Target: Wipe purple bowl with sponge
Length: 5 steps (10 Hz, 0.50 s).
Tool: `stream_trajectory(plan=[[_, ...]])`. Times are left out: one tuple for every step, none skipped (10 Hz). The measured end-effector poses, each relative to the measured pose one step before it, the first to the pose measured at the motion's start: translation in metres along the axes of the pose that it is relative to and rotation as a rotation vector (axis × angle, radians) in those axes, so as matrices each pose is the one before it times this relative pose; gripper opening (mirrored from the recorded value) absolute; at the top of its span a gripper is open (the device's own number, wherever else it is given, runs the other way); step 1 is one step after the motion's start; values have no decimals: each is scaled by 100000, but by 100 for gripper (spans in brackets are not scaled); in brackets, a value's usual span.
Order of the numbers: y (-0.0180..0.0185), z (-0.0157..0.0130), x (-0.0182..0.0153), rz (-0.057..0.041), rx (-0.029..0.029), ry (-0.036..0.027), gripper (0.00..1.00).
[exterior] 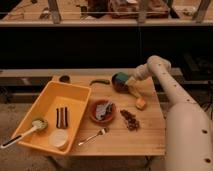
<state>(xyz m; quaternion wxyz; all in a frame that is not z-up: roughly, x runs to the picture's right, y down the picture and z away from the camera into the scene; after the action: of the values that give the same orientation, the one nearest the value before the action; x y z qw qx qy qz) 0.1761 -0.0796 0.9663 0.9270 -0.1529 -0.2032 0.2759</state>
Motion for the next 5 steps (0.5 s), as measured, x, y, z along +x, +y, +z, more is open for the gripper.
stream_trajectory(plan=[[-281,356,-492,1421,68,-231,0],[-320,438,-716,1137,251,-137,0],[-57,469,-747,1576,355,-51,0],[-119,318,-320,2289,681,235,0],[-9,287,-209,1729,293,163,0]])
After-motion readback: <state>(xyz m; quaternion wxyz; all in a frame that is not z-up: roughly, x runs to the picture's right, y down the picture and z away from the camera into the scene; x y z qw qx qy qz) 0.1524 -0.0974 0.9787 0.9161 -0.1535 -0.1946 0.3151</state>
